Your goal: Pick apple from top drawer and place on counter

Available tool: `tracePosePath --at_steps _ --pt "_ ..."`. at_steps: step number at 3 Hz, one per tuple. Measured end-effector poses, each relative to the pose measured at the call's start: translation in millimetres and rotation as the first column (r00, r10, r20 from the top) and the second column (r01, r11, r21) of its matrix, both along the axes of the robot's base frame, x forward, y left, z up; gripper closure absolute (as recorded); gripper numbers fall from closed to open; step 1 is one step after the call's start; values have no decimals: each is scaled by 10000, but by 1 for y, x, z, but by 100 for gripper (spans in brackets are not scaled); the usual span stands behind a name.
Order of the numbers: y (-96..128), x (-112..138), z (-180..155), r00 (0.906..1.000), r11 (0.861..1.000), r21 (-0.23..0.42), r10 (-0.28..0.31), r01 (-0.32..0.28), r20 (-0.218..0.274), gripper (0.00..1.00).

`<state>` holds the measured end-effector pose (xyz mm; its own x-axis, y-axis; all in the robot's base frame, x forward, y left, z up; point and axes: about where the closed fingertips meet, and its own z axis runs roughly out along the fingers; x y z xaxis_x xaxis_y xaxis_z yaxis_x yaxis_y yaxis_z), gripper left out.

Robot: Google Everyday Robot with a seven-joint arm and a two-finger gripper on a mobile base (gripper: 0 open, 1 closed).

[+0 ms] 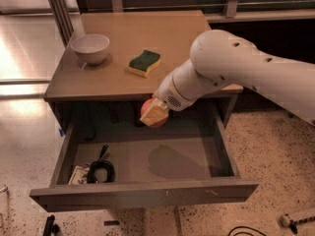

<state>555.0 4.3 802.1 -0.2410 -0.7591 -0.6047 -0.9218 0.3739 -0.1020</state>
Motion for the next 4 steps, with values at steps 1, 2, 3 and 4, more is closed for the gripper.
tracePosePath --at_steps 1,2,3,4 --pt "0 0 0 10000 10000 -8 21 -21 16 100" --pt "-4 10 18 9993 9992 -130 -368 368 14 100" --pt "-19 33 53 9934 9923 -509 -1117 1129 263 100" --pt "-44 63 83 9791 9781 -900 -1788 1876 973 100"
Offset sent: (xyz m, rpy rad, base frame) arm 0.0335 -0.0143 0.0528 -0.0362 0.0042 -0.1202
